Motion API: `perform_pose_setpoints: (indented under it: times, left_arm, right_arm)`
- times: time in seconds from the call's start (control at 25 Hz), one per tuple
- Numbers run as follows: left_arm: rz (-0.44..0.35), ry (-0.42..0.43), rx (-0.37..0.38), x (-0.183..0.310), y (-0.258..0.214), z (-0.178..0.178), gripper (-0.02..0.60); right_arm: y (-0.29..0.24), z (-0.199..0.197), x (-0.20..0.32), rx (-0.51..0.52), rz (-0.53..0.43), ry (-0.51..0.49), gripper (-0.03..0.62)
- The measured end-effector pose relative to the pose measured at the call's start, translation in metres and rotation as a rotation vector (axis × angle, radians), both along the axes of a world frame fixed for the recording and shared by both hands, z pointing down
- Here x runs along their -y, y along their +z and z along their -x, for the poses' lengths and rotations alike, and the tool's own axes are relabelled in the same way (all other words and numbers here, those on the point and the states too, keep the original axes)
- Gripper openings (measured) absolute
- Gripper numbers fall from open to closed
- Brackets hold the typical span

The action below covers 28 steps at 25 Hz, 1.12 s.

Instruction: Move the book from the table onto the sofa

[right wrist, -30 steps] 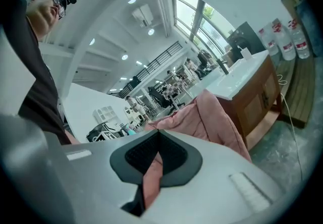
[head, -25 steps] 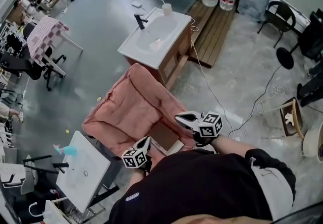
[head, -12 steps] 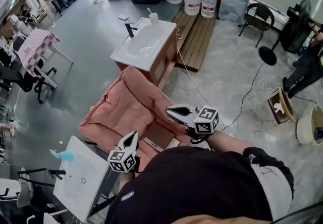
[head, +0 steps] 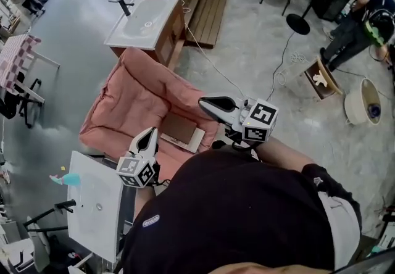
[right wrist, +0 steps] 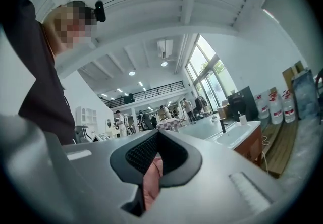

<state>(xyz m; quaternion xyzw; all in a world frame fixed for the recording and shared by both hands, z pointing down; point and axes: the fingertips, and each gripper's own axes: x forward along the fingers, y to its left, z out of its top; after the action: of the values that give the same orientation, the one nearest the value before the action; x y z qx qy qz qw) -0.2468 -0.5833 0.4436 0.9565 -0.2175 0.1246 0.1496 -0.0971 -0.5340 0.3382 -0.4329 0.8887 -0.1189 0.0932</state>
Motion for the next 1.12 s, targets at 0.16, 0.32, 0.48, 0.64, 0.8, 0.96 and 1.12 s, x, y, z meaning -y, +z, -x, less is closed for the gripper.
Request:
perform_pose_setpoints:
  times: [0.16,0.32,0.48,0.64,0.8,0.96,1.12]
  left_arm:
    - [-0.025,0.083,-0.018,-0.017,-0.013,-0.021,0.0]
    - [-0.061,0.149,-0.027,-0.034,-0.031,-0.045,0.0]
    - [-0.091,0.195,-0.002,-0.043,-0.035,-0.075,0.0]
    - [-0.074,0.227,0.024,-0.052,-0.025,-0.114,0.0]
    - [-0.074,0.288,0.003,-0.077,-0.031,-0.176,0.0]
    - [-0.118,0.397,-0.035,-0.105,-0.047,-0.24,0.0]
    - [-0.14,0.457,-0.04,-0.125,-0.045,-0.276,0.0]
  right_arm:
    - [-0.008,-0.011,-0.026,-0.027,-0.017,0.071,0.029]
    - [-0.019,-0.028,-0.039,-0.022,-0.048,0.112,0.029]
    - [-0.022,-0.061,-0.051,-0.022,-0.088,0.153,0.029]
    - [-0.028,-0.109,-0.074,0.002,-0.153,0.216,0.028]
    - [-0.03,-0.165,-0.104,-0.021,-0.145,0.272,0.028]
    - [-0.027,-0.216,-0.13,-0.038,-0.122,0.34,0.028]
    - [-0.012,-0.251,-0.147,-0.035,-0.087,0.39,0.028]
